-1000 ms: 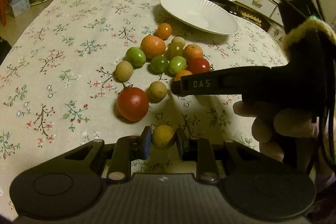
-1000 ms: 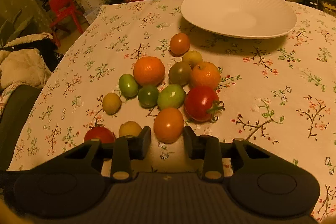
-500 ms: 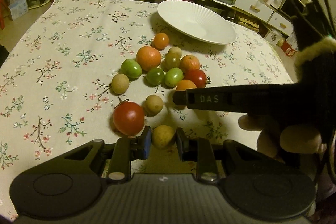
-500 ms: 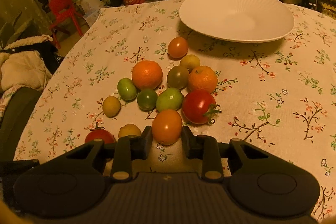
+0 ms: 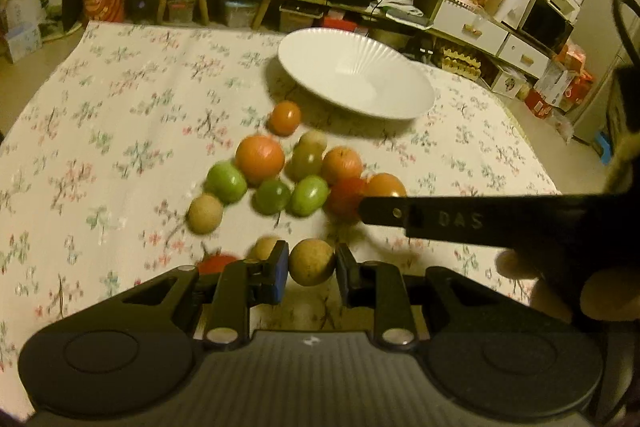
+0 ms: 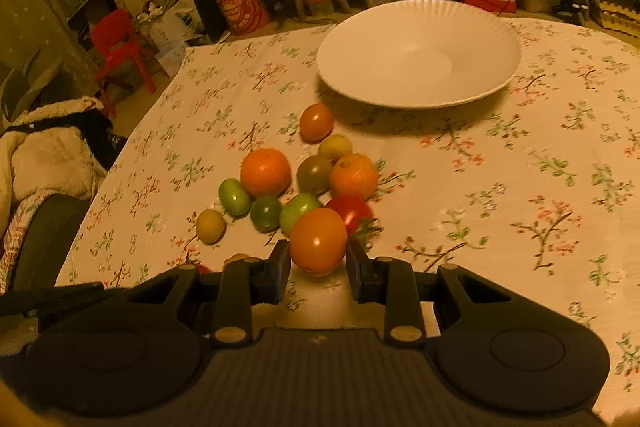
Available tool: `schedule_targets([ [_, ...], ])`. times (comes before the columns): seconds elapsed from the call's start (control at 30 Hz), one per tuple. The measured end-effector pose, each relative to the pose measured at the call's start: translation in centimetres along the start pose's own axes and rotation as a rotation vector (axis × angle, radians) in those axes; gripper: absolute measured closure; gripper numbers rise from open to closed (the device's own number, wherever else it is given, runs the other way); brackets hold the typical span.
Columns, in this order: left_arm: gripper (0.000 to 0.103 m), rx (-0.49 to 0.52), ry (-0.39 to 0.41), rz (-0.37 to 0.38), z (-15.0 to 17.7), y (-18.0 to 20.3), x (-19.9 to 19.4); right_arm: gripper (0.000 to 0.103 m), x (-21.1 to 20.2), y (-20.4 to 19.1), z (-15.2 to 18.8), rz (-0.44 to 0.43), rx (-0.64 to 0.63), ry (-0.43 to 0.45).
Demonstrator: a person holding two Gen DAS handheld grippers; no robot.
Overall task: Organize fruits
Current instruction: 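Carry both tomatoes over the white plate and open both grippers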
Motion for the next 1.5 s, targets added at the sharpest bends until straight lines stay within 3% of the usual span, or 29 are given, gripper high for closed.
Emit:
schedule_targets([
  [0.37,0.081,0.01,0.038,0.057,-4.2,1.9,3.4,0.076,-0.6,3.6,-3.7,0.026,0.045,0.05],
  [0.8,0.081,0.031,0.095,0.095,-10.0,4.1,10.1,0.076,3.2,7.4,-9.2,0.026,0.111,0.057],
  [1.5,0.081,0.268,0.062,0.016,-11.1,4.7,17.1,0.076,8.9,10.7,-12.3,0.058,0.191,-0.025],
])
Point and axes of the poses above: each gripper's, at about its wrist camera, not at the fingertips, and x roughly the way its jaws point, y to its right, z to its underside, the point moved 10 cm from there along x, roughly the way its jaws point, and after that the axes turned 6 degrees about y, right-handed, at the moved point
